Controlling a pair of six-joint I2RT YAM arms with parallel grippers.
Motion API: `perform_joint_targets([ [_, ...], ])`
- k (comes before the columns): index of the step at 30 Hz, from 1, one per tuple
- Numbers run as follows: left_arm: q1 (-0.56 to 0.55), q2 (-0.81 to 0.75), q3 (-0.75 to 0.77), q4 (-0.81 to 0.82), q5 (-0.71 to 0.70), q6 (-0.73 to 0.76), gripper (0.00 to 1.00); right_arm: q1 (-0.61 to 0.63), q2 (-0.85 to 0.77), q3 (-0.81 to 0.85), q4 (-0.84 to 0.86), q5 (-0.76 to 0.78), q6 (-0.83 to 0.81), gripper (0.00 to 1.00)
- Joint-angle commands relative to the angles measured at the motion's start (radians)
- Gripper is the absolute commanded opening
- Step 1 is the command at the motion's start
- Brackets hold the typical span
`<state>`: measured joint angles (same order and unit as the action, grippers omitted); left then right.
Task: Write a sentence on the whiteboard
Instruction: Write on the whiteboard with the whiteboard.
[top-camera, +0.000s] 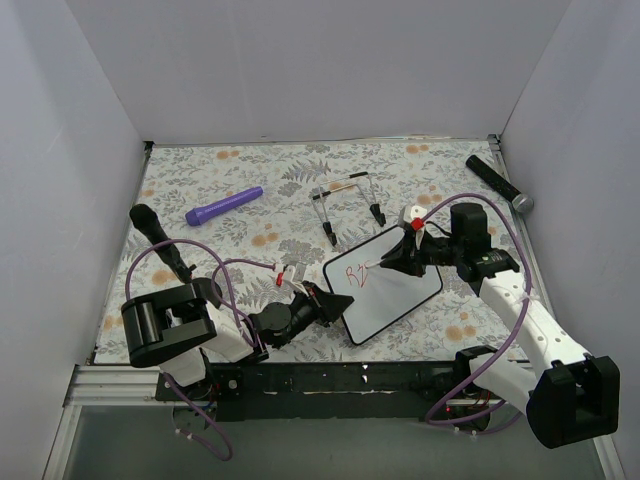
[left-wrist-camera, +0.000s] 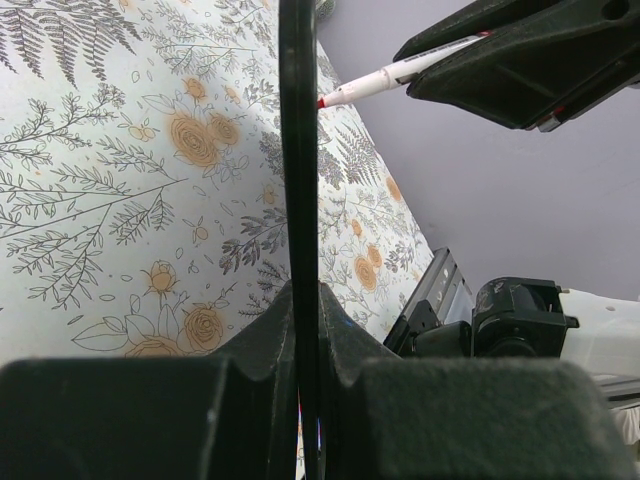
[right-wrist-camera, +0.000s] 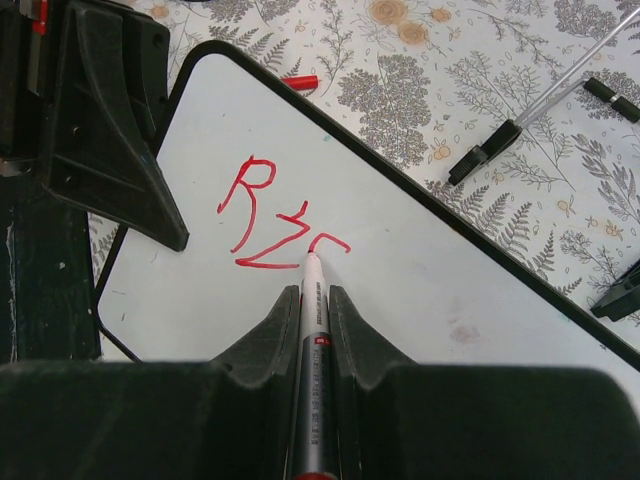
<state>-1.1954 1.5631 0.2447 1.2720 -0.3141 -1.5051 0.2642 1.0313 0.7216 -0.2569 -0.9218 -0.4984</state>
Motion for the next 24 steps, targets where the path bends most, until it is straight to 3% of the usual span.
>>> perform_joint_targets([
  [1, -0.009, -0.041, 0.005, 0.070, -0.014, 0.026, 0.00, 0.006, -0.005, 0.002, -0.022, 0.060, -0.025, 0.01],
  [10, -0.009, -0.049, -0.001, 0.070, -0.020, 0.028, 0.00, 0.006, -0.013, -0.008, -0.061, 0.121, -0.049, 0.01],
  [24, -0.009, -0.044, 0.001, 0.075, -0.016, 0.029, 0.00, 0.020, 0.015, 0.001, -0.139, 0.029, -0.118, 0.01],
])
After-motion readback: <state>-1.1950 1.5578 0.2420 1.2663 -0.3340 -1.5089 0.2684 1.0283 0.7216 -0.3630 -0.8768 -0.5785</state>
